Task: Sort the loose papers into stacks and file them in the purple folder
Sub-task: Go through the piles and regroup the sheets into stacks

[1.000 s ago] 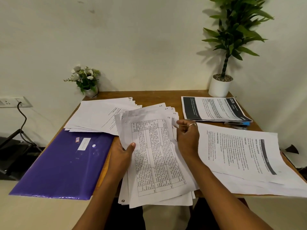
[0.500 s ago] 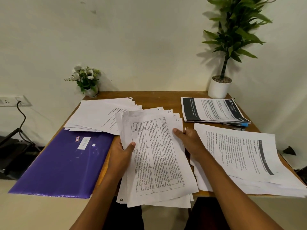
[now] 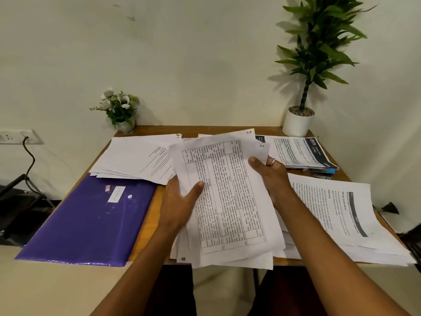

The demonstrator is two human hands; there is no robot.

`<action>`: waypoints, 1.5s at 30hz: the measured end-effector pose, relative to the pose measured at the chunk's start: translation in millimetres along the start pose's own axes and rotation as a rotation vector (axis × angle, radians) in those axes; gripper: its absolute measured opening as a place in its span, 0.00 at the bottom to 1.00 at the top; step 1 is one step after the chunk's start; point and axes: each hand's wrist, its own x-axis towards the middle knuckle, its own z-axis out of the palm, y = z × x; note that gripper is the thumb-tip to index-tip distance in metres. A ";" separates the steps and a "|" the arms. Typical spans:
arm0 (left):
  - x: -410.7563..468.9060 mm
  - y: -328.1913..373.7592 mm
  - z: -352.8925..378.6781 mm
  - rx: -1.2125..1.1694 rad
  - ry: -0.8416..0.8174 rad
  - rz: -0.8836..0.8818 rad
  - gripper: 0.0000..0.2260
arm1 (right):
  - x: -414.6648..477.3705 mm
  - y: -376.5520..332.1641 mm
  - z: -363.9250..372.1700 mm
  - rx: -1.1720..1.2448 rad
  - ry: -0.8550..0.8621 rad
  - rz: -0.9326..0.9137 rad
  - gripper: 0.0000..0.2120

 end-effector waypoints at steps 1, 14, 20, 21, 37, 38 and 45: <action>-0.4 6.2 0.2 -0.050 -0.009 -0.008 0.19 | 0.2 -0.2 0.2 0.014 0.007 0.011 0.15; 5.7 3.9 -33.5 0.099 0.202 -0.163 0.05 | -5.9 25.2 17.4 -0.191 0.055 0.087 0.09; 9.5 -9.4 -50.9 0.168 0.147 -0.202 0.07 | -6.1 40.1 14.0 -0.215 -0.004 0.129 0.13; 8.8 -10.8 -51.7 0.157 0.150 -0.209 0.07 | -6.1 41.9 14.0 -0.202 -0.009 0.128 0.16; 9.3 -12.6 -52.8 0.229 0.244 -0.057 0.17 | 7.0 13.4 -19.1 -0.325 0.296 -0.122 0.12; 10.7 -13.0 -51.9 0.239 0.242 -0.031 0.18 | 7.0 12.6 -18.5 -0.344 0.315 -0.142 0.12; 8.8 -18.1 -54.5 0.102 0.268 -0.111 0.10 | 4.8 14.7 -17.1 -0.421 0.196 -0.141 0.26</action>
